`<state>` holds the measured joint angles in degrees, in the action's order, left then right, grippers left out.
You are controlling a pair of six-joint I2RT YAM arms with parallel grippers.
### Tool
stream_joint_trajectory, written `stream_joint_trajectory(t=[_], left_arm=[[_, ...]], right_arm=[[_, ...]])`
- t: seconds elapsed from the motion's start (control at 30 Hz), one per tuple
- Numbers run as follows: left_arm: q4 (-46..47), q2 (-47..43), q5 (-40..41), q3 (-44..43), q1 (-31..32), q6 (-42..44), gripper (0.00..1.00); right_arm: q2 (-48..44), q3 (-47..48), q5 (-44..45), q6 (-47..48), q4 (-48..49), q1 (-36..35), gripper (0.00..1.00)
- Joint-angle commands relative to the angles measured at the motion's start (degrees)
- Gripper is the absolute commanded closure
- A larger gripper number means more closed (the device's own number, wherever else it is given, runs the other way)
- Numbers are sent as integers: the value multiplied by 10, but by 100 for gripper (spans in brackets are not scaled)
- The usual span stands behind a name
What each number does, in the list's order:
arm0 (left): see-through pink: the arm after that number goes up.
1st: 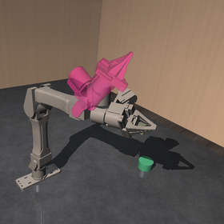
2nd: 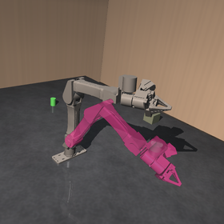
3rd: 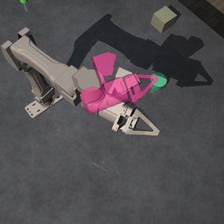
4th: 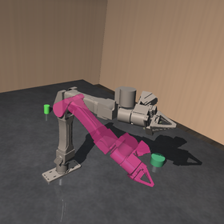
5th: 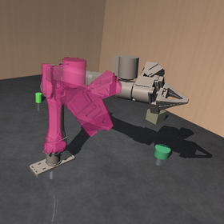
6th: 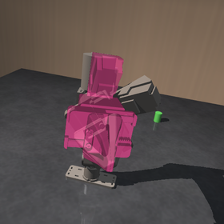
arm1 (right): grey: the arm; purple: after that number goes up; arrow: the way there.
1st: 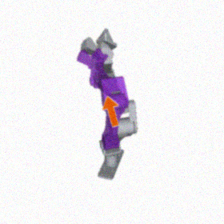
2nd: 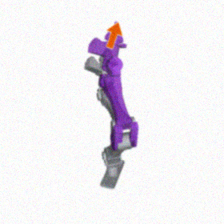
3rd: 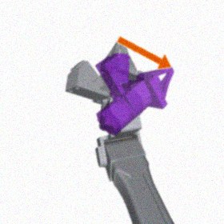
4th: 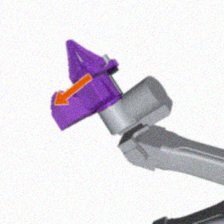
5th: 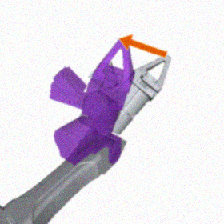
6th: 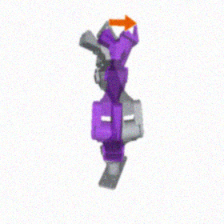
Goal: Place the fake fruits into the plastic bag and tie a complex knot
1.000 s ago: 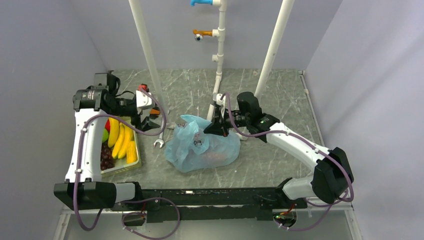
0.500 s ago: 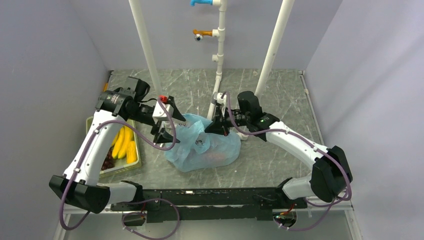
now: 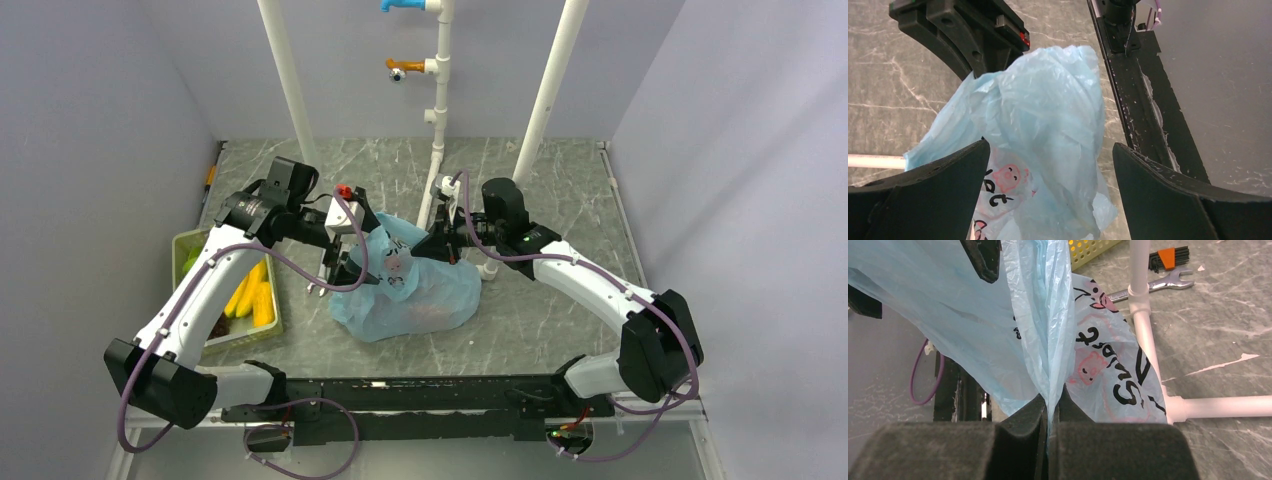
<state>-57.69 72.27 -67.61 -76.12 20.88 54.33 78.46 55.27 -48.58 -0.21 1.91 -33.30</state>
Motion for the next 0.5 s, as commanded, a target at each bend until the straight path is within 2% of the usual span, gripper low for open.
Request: stream_joint_trajectory(t=[0.0,0.07,0.13,0.27,0.33,0.4,0.47], left_arm=[[55,-11,-7,4,4,-23,1],[72,-18,-14,22,3,-26,1],[53,-16,-25,17,4,-8,6],[-108,15,-54,-36,-14,115,16],[-163,31,-65,-59,-22,150,27],[-188,46,-77,-74,-23,165,46],[-207,59,-86,-85,-22,179,60]], right_arm=[[-8,-7,-20,-3,29,1,100],[-8,-6,-23,-3,27,1,100],[-7,-3,-25,-3,23,1,100],[-9,0,-31,22,13,1,100],[-8,-2,-33,23,15,1,100],[-5,-3,-34,20,21,1,100],[-2,1,-32,20,19,1,100]])
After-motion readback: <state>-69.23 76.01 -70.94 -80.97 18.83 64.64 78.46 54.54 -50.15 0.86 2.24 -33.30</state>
